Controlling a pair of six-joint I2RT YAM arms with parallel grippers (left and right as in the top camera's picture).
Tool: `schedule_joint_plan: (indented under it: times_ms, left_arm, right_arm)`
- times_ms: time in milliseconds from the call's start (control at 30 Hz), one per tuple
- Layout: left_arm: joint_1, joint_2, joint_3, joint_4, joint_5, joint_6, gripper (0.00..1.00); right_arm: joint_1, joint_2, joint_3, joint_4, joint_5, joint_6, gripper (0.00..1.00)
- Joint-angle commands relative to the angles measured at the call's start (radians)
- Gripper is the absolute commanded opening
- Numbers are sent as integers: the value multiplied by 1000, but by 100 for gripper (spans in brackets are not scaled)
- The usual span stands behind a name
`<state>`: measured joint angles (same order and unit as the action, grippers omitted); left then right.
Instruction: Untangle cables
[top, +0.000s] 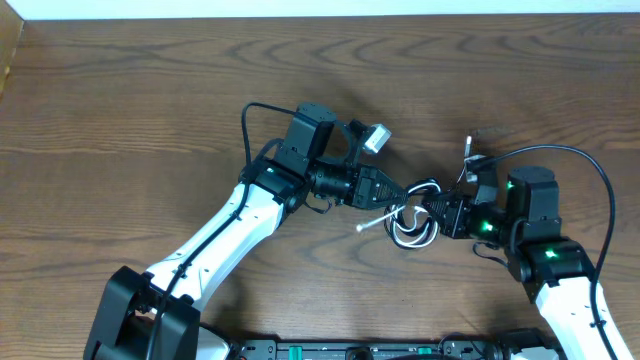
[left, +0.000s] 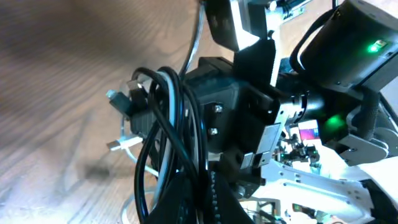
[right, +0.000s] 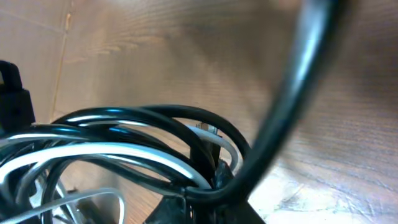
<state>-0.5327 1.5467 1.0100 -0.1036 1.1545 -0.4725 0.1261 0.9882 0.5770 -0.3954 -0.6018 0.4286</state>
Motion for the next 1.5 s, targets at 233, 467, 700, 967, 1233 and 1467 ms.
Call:
schedule_joint_plan:
  times_ms: [233,467,700,967,1233,1467]
  left_arm:
    - [-1,-12,10,-220,-462,113,7]
    - [-1,-12,10,-305,-533,104,8]
    - [0,-12,10,-323,-348,156,9]
    - [-1,-12,10,-298,-155,164,22]
    - [-1,-12,10,-148,121,138,22]
    - [-4,-12,10,-134,122,134,22]
  right_arm:
    - [-6,6,21,-65,116,-14,1]
    - [-6,6,21,76,-313,-149,1]
    - [-7,6,21,85,-81,-93,1]
    - [-6,6,21,36,45,5,1]
    - [-6,6,21,36,32,5,1]
    - [-6,6,21,36,23,5,1]
